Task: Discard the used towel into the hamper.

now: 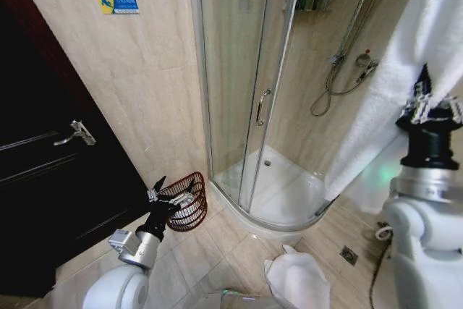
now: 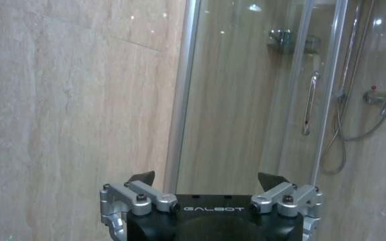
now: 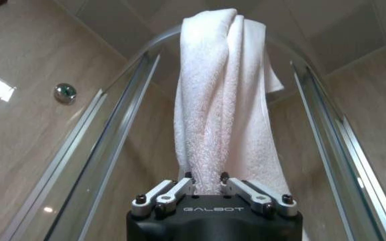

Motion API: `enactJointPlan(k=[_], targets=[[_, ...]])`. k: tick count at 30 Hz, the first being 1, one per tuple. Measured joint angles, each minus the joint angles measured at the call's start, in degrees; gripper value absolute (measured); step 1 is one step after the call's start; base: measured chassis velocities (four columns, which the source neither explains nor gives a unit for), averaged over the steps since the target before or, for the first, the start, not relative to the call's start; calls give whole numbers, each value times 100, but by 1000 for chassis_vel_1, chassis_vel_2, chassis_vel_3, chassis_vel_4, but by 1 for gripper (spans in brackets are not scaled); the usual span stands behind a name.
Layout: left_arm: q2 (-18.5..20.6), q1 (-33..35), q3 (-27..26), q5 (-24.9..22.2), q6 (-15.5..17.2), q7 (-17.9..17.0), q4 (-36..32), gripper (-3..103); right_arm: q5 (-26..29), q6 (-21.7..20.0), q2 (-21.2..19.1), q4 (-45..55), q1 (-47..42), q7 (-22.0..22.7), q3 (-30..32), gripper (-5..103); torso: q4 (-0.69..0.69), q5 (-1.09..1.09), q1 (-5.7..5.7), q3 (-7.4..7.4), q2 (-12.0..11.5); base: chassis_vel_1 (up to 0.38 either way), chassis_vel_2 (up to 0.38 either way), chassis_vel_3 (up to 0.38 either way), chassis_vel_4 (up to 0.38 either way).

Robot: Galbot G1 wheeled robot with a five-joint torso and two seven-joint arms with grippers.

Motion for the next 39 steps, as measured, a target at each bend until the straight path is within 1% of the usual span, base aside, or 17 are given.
enactJointPlan(k=[2,4,5,7,8,11,13,15,16,17,18,21,22,25,29,33,39], targets=[[0,0,0,0,0,0,0,100,-159,85,147,79,-199,1,-34,11,0,0,0,0,0,0,0,0,0],[-1,0,0,0,0,0,0,100,-368,235,377,181,-465,1,-83,11,0,0,0,0,0,0,0,0,0],[-1,0,0,0,0,0,0,100,-368,235,377,181,-465,1,-83,11,0,0,0,0,0,0,0,0,0],[0,0,0,0,0,0,0,100,-563,401,628,267,-719,-4,-164,11,-1,0,0,0,0,0,0,0,0],[0,0,0,0,0,0,0,100,-563,401,628,267,-719,-4,-164,11,-1,0,0,0,0,0,0,0,0],[0,0,0,0,0,0,0,100,-913,656,1005,341,-1042,0,-350,11,-1,2,0,0,0,0,0,0,0],[0,0,0,0,0,0,0,100,-974,708,1047,341,-1073,3,-370,11,0,2,0,0,0,0,0,0,0],[0,0,0,0,0,0,0,100,-1180,945,1177,294,-1156,9,-412,11,0,0,0,0,0,0,0,0,0],[0,0,0,0,0,0,0,100,-1214,989,1198,279,-1167,10,-415,11,0,0,0,0,0,0,0,0,0],[0,0,0,0,0,0,0,100,-1357,1179,1302,193,-1213,12,-419,11,0,1,0,0,-1,0,0,0,0],[0,0,0,0,0,0,0,100,-1357,1179,1302,193,-1213,12,-419,11,0,1,0,0,-1,0,0,0,0],[0,0,0,0,0,0,0,100,-1541,1464,1474,-1,-1262,19,-421,11,0,0,0,0,0,0,0,0,0],[0,0,0,0,0,0,0,100,-1541,1464,1474,-1,-1262,19,-421,11,0,0,0,0,0,0,0,0,0],[0,0,0,0,0,0,0,100,-1739,1835,1571,-342,-1254,21,-392,11,0,0,0,0,-1,0,0,0,0],[0,0,0,0,0,0,0,100,-1781,1979,1603,-525,-1255,23,-351,11,0,1,0,0,-1,0,0,0,0],[0,0,0,0,0,0,0,100,-1789,2251,1706,-852,-1325,32,-297,11,0,0,0,0,-1,0,0,0,0],[0,0,0,0,0,0,0,100,-1831,2373,1781,-1035,-1366,26,-325,11,0,0,0,0,-1,0,0,0,0]])
